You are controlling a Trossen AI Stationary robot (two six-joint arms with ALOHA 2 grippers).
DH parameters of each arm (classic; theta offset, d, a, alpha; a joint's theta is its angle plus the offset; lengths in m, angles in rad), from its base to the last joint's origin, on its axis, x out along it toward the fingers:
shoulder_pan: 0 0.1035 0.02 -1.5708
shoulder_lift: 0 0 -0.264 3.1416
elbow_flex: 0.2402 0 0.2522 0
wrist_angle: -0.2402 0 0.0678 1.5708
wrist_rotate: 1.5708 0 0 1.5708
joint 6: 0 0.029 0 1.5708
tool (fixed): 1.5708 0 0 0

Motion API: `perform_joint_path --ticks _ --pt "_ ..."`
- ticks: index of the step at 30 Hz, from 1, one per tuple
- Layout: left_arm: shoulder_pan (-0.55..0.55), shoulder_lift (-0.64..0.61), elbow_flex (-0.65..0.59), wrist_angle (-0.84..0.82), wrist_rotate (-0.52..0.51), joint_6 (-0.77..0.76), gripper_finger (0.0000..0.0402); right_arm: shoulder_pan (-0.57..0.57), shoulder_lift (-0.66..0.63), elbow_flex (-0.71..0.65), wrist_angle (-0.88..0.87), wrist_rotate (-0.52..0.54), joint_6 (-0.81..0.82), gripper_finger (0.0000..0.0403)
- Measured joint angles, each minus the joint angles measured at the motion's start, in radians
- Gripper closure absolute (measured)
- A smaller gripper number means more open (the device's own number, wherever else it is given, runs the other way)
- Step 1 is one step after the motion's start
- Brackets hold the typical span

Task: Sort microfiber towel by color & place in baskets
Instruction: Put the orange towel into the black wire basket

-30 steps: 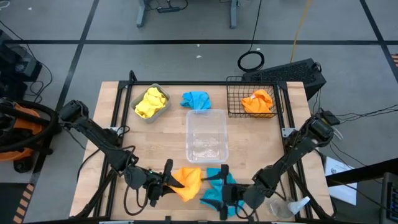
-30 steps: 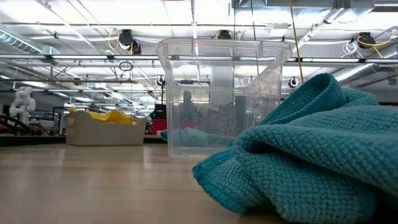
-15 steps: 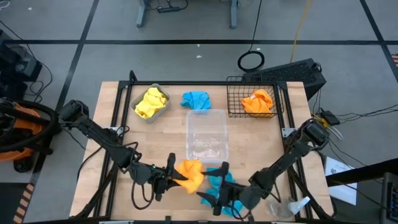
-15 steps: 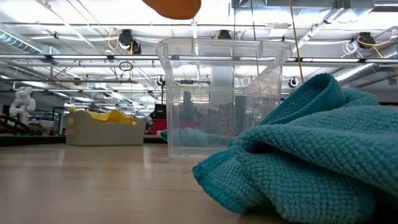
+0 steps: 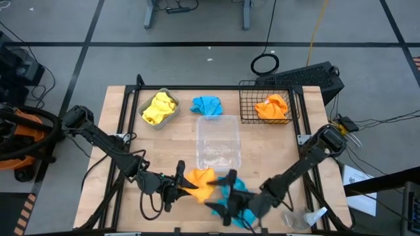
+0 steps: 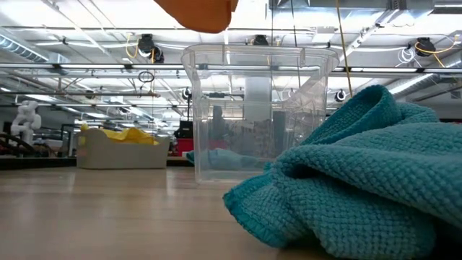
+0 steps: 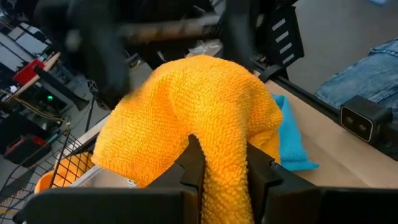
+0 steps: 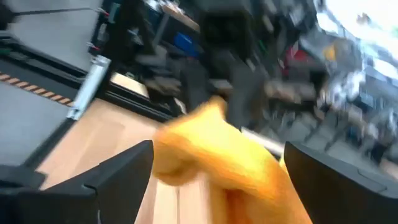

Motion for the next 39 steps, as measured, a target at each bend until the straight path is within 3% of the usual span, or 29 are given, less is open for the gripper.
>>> perform_joint_path --ticks 5,11,23,31,39 --pt "0.000 0.000 0.000 0.014 -0.024 0.007 0.0343 -0.049 0.000 0.000 -0.074 -0.036 0.249 0.0050" --pt "-0.001 0.000 0.000 0.024 -0.123 0.006 0.0343 -0.063 0.000 0.000 -0.069 -0.153 0.409 0.0050" --pt "0.010 0.001 0.000 0.092 -0.131 0.007 0.0343 -0.071 0.000 0.000 -0.001 -0.150 0.441 0.0060" --pt "0.020 0.003 0.000 0.106 -0.101 0.005 0.0343 -0.110 0.002 0.000 -0.022 -0.204 0.549 0.0156" --pt "0.021 0.004 0.000 0.122 -0.063 -0.016 0.0337 -0.118 0.003 0.001 -0.069 -0.213 0.549 0.0313"
